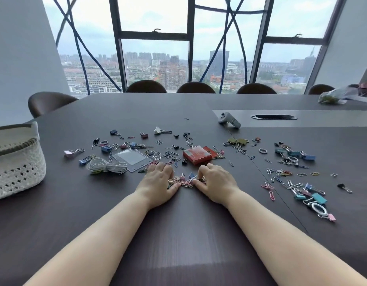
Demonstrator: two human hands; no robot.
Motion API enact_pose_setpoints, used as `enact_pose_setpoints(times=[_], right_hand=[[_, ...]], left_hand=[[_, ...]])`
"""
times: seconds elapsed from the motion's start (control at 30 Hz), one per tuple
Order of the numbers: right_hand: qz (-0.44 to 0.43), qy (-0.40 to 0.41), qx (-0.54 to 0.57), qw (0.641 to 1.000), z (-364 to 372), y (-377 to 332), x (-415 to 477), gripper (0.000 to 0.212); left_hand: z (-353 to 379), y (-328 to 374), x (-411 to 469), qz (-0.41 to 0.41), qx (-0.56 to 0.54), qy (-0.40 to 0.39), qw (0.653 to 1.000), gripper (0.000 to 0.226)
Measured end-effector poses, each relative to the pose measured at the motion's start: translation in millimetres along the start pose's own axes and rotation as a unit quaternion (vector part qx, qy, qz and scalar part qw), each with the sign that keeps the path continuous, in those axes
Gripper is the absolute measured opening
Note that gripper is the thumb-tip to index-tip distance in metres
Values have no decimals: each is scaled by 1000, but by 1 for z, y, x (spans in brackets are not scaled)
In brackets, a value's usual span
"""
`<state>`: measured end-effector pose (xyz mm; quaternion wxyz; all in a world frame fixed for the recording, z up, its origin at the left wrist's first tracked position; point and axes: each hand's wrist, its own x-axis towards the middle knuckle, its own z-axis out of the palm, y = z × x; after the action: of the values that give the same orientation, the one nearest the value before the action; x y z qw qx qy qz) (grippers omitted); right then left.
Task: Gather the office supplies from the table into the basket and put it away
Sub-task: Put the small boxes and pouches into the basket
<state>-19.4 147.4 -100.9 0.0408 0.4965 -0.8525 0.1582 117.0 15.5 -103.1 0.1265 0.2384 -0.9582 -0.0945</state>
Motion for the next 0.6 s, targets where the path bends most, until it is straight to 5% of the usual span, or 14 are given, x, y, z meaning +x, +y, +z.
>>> enact_pose_setpoints(times=[0.37,0.6], right_hand=[[9,68,-3,998,-3,6,-2,27],[23,147,44,988,-8,6,-4,30]], left_hand=[[-2,5,-3,-2,47,73,996,34],[-11,2,-2,-37,-59,128,989,29]])
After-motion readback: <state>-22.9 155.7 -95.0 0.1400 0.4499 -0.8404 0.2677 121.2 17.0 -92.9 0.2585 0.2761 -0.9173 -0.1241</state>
